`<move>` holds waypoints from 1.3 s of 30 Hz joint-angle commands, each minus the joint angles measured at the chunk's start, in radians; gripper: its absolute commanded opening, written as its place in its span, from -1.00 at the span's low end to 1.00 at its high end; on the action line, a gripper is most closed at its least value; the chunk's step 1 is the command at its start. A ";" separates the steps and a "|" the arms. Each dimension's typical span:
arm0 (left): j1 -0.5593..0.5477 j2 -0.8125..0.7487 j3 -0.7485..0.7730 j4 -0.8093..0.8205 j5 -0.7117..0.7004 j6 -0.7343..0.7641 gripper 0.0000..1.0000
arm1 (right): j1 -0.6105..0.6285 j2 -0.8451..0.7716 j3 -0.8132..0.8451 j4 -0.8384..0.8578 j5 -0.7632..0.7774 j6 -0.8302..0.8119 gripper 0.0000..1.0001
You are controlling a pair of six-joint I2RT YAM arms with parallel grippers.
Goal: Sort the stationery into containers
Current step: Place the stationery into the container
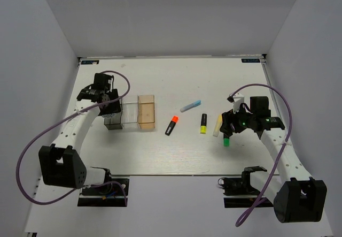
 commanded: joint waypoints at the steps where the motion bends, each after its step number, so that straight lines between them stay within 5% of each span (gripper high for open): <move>1: 0.017 0.044 0.039 0.060 0.075 0.026 -1.00 | 0.001 -0.008 0.041 0.001 -0.021 -0.007 0.59; 10: 0.047 0.208 0.088 0.082 0.055 0.051 -1.00 | 0.001 -0.005 0.039 -0.007 -0.019 -0.013 0.59; 14: 0.048 0.253 0.088 0.094 0.041 0.057 -0.80 | 0.001 -0.003 0.039 -0.001 -0.018 -0.016 0.59; 26: 0.048 0.261 0.070 0.095 0.049 0.058 0.63 | 0.002 0.001 0.039 -0.002 -0.019 -0.021 0.59; 32: 0.048 0.247 0.081 0.086 0.047 0.061 0.89 | 0.002 -0.003 0.038 -0.002 -0.018 -0.022 0.59; 35: 0.047 0.231 0.088 0.065 0.047 0.055 0.77 | 0.001 -0.003 0.038 -0.006 -0.018 -0.024 0.59; 38: 0.013 0.175 0.096 0.068 0.059 0.051 -0.40 | 0.001 -0.002 0.038 -0.006 -0.019 -0.022 0.55; 39: -0.005 0.163 0.105 0.069 0.059 0.061 -0.70 | 0.002 -0.003 0.039 -0.007 -0.021 -0.024 0.37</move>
